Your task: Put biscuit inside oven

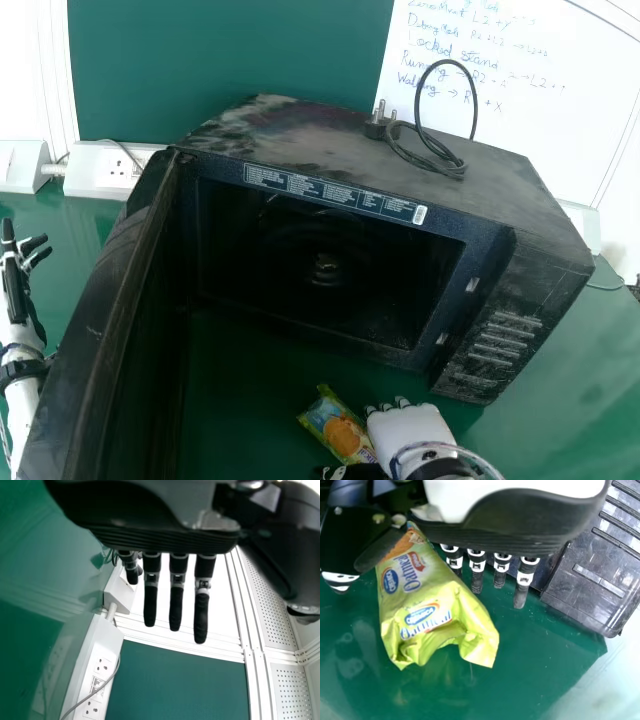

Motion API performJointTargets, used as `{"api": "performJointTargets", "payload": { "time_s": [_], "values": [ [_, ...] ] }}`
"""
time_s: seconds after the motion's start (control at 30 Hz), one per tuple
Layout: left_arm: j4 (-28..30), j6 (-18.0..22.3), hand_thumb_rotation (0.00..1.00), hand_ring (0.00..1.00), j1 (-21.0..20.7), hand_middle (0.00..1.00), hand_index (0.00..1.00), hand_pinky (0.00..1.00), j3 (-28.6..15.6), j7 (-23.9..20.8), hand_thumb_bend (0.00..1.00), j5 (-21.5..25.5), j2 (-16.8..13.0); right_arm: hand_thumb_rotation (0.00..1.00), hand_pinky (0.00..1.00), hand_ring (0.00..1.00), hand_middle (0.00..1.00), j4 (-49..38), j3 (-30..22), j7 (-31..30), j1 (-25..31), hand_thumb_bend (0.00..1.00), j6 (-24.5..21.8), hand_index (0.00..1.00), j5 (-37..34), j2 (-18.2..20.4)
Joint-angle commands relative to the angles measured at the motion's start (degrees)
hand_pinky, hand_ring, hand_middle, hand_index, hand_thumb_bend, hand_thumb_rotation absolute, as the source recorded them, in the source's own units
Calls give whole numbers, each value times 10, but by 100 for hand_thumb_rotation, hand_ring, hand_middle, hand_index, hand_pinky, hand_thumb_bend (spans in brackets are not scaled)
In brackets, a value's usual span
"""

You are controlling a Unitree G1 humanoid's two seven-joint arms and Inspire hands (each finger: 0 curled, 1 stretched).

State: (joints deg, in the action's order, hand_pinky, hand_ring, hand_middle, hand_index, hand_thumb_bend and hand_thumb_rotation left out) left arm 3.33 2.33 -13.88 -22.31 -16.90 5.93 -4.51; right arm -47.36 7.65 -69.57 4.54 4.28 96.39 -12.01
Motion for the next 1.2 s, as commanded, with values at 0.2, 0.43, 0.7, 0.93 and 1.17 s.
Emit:
{"api": "performJointTargets", "payload": {
  "time_s": [0.2,0.43,0.7,0.93,1.17],
  "values": [
    [5,3,4,68,5,70,50,71,-5,-3,50,4,1,0,7,15,47,39,14,114,77,57,-10,63,8,-4],
    [8,1,4,68,6,70,50,71,-3,-4,50,1,1,0,7,15,47,50,26,124,79,57,-15,63,24,-4],
    [8,3,4,69,8,71,50,72,-3,-1,50,2,-1,0,7,15,47,50,23,130,78,57,-19,63,17,-6],
    [3,6,5,69,7,72,50,72,-4,0,50,3,-1,0,6,14,47,31,7,105,55,57,-25,66,-11,-5],
    [2,9,4,69,7,71,50,72,-4,3,50,4,-1,0,4,12,47,-7,-19,110,39,57,-38,70,-44,5]
  ]
}}
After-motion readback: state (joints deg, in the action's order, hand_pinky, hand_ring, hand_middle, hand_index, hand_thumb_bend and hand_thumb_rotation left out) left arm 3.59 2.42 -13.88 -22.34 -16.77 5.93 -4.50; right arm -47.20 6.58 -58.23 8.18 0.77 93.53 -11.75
